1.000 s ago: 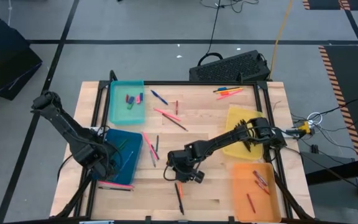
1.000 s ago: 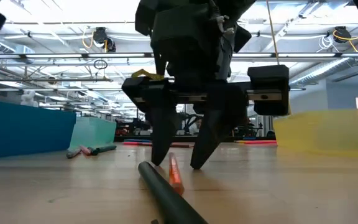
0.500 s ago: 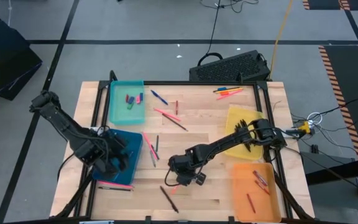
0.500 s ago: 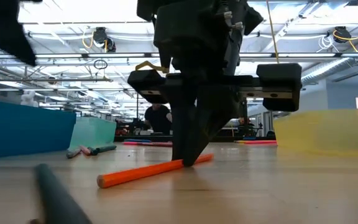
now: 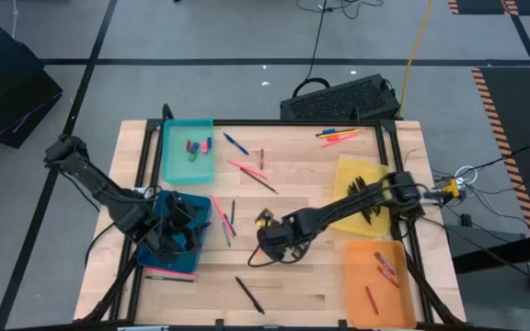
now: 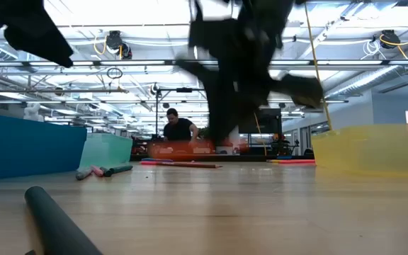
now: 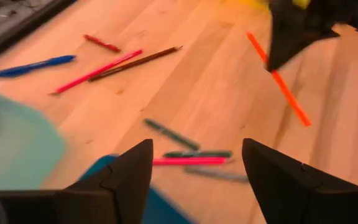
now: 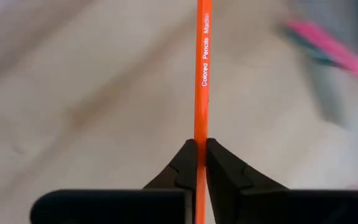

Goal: Sort crayons/erasers/pens/pencils in bins
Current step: Put the orange colored pencil into the blue bin

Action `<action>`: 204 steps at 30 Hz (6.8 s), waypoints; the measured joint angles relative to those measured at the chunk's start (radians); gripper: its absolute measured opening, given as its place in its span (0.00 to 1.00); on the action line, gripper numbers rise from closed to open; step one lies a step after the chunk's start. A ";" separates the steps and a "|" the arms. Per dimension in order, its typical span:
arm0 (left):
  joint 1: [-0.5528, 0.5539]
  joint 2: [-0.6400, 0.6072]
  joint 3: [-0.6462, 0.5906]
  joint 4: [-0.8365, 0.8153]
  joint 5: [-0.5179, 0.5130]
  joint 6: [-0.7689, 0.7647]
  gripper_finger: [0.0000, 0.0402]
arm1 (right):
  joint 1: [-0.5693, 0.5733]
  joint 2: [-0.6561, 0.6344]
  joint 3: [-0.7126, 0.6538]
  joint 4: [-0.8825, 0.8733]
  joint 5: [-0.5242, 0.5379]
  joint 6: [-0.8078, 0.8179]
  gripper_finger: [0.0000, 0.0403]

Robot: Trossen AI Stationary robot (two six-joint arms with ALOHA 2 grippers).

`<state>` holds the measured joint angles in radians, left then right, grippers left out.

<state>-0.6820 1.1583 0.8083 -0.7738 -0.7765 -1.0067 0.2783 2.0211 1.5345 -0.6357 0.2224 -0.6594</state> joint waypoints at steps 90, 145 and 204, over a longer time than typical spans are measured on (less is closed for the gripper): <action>0.176 -0.421 -0.099 0.214 0.434 0.431 0.68 | -0.159 -0.222 -0.123 0.301 -0.615 0.153 0.47; 0.371 -0.080 -0.164 0.492 0.513 0.402 0.68 | -0.236 0.061 -0.328 0.593 -0.509 -0.173 0.03; 0.631 0.174 -0.164 0.691 0.761 0.760 0.68 | 0.120 0.087 -0.326 0.138 0.615 1.959 0.36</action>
<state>-0.0513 1.3327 0.6444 -0.0830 -0.0151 -0.2468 0.3978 2.1082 1.2087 -0.4977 0.8376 1.2991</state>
